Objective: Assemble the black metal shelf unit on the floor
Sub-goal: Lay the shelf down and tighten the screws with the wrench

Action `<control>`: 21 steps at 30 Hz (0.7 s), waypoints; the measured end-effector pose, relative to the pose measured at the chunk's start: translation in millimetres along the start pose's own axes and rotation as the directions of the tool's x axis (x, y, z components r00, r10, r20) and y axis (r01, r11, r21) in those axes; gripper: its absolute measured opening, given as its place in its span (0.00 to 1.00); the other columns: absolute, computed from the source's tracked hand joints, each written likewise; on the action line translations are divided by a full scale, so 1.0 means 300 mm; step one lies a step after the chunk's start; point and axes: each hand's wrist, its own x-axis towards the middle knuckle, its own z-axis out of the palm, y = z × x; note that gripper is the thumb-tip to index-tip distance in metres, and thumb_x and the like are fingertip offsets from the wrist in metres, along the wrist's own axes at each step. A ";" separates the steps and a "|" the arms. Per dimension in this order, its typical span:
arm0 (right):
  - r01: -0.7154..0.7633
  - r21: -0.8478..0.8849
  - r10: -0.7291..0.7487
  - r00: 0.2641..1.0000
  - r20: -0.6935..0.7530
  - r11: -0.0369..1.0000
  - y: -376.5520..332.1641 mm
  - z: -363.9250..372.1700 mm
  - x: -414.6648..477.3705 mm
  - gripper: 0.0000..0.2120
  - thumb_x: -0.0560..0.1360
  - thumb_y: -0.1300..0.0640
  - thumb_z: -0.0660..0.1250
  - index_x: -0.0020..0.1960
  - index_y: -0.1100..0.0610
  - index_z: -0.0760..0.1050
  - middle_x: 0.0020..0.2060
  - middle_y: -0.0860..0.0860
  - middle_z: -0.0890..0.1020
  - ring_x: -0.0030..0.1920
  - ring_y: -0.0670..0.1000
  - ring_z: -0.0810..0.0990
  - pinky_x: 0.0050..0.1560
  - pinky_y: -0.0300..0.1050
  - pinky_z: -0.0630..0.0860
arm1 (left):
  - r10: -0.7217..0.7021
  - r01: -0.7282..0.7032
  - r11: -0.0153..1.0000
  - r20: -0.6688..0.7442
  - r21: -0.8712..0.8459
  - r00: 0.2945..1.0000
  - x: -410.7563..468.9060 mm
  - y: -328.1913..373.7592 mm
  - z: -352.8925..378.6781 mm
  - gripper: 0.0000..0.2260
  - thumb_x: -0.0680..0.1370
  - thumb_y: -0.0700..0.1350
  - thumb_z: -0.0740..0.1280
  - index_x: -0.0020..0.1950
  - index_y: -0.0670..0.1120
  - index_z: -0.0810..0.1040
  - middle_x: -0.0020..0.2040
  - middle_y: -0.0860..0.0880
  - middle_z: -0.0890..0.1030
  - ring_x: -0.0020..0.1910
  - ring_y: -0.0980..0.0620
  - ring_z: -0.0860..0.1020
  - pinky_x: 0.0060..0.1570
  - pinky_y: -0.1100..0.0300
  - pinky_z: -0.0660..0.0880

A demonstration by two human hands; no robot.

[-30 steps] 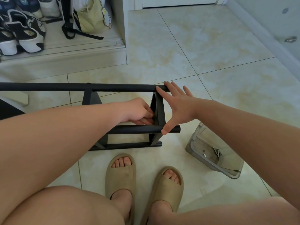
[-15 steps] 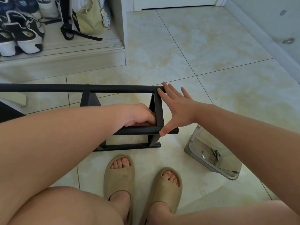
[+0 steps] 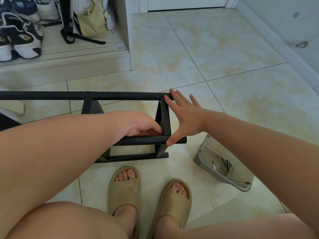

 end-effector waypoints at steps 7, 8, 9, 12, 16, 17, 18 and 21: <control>-0.004 0.004 0.004 1.000 0.006 1.000 -0.004 -0.002 -0.001 0.74 0.56 0.21 0.72 0.80 0.51 0.29 0.79 0.51 0.28 0.78 0.50 0.27 0.76 0.60 0.29 | -0.019 0.019 1.000 0.054 0.005 0.998 -0.007 0.007 -0.001 0.08 0.79 0.42 0.66 0.45 0.45 0.85 0.39 0.48 0.86 0.32 0.54 0.82 0.35 0.63 0.78; -0.005 0.003 0.005 1.000 0.007 1.000 -0.004 -0.003 -0.001 0.74 0.56 0.21 0.72 0.80 0.51 0.29 0.79 0.51 0.28 0.78 0.50 0.27 0.76 0.60 0.29 | -0.024 0.024 1.000 0.057 0.003 0.998 -0.007 0.008 -0.001 0.08 0.79 0.42 0.66 0.45 0.45 0.85 0.38 0.48 0.85 0.31 0.54 0.82 0.35 0.63 0.78; -0.005 0.003 0.005 1.000 0.006 1.000 -0.003 -0.003 -0.002 0.74 0.56 0.21 0.72 0.80 0.51 0.29 0.79 0.51 0.28 0.78 0.50 0.27 0.76 0.60 0.29 | -0.028 0.028 1.000 0.057 0.001 0.998 -0.007 0.007 0.000 0.08 0.79 0.42 0.66 0.44 0.45 0.85 0.38 0.48 0.85 0.31 0.54 0.82 0.35 0.62 0.78; -0.003 0.006 0.003 1.000 0.003 1.000 -0.002 -0.002 -0.002 0.74 0.56 0.21 0.72 0.80 0.51 0.29 0.79 0.51 0.28 0.78 0.50 0.27 0.76 0.60 0.29 | -0.033 0.032 0.999 0.053 0.015 0.998 -0.006 0.004 0.000 0.07 0.79 0.43 0.67 0.47 0.45 0.84 0.38 0.48 0.85 0.32 0.53 0.81 0.37 0.61 0.78; -0.001 0.004 0.001 1.000 0.002 1.000 -0.002 -0.002 -0.001 0.74 0.56 0.21 0.72 0.80 0.51 0.29 0.79 0.51 0.29 0.78 0.50 0.27 0.76 0.60 0.29 | -0.049 0.047 0.997 0.034 0.062 0.998 -0.005 0.002 0.002 0.06 0.79 0.46 0.69 0.47 0.45 0.83 0.37 0.49 0.83 0.34 0.53 0.79 0.38 0.60 0.77; -0.001 0.005 0.001 1.000 0.002 1.000 -0.002 -0.002 -0.001 0.74 0.56 0.21 0.72 0.80 0.51 0.29 0.79 0.51 0.29 0.78 0.50 0.27 0.76 0.60 0.30 | -0.047 0.045 0.997 0.037 0.066 0.998 -0.004 0.003 0.002 0.06 0.79 0.46 0.68 0.47 0.45 0.83 0.37 0.49 0.83 0.34 0.53 0.79 0.38 0.60 0.77; -0.002 0.004 0.002 1.000 0.002 1.000 -0.002 -0.003 -0.001 0.74 0.56 0.21 0.72 0.80 0.51 0.29 0.79 0.51 0.29 0.78 0.50 0.27 0.76 0.60 0.30 | -0.044 0.042 0.997 0.044 0.065 0.998 -0.004 0.004 0.002 0.06 0.79 0.45 0.68 0.47 0.45 0.83 0.37 0.49 0.84 0.33 0.53 0.79 0.37 0.60 0.77; -0.002 0.002 0.002 1.000 0.002 1.000 -0.003 -0.004 -0.003 0.74 0.57 0.21 0.72 0.80 0.51 0.29 0.79 0.51 0.29 0.78 0.50 0.27 0.77 0.61 0.30 | -0.029 0.027 0.999 0.084 0.028 0.996 -0.008 0.002 -0.004 0.08 0.80 0.42 0.65 0.46 0.46 0.84 0.37 0.50 0.84 0.32 0.54 0.81 0.37 0.62 0.77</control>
